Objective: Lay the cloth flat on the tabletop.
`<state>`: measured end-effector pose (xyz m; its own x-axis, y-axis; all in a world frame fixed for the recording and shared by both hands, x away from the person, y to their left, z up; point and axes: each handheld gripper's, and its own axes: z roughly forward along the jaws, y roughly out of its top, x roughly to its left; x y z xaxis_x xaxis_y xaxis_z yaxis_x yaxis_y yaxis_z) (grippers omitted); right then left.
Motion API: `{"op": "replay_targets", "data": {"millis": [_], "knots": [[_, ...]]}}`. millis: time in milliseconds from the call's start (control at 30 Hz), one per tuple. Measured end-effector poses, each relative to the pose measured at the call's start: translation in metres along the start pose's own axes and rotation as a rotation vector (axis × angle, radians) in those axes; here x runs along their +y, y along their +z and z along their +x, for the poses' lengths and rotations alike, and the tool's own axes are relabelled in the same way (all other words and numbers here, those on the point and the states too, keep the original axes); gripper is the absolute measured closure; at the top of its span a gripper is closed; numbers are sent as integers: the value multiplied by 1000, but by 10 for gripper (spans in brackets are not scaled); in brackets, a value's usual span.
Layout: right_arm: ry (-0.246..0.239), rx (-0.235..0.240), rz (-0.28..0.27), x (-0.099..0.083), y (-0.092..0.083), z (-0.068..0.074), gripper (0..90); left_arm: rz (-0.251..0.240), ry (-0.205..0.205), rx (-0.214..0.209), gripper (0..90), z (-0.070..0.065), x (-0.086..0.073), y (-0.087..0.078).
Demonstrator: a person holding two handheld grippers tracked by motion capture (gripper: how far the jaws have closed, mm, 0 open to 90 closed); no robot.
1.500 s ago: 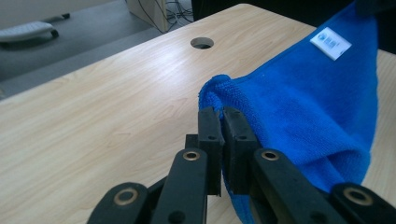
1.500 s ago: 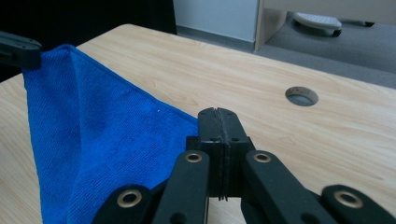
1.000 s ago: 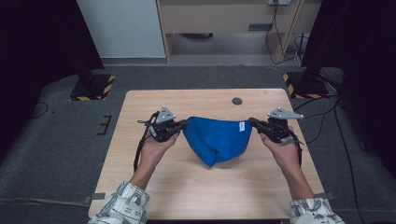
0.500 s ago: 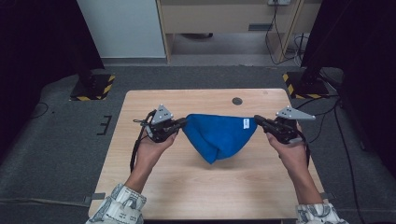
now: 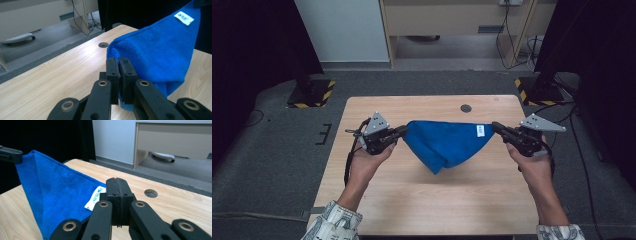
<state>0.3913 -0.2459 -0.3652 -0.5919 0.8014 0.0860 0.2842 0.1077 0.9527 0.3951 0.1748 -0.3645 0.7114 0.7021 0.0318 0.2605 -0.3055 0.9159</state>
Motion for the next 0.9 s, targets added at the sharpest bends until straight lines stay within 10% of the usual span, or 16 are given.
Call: {"op": "replay_targets", "data": {"millis": [900], "knots": [[-7,2,-50,14,-22,1,900,-32,29,-9,869,-7,16,-30]]}}
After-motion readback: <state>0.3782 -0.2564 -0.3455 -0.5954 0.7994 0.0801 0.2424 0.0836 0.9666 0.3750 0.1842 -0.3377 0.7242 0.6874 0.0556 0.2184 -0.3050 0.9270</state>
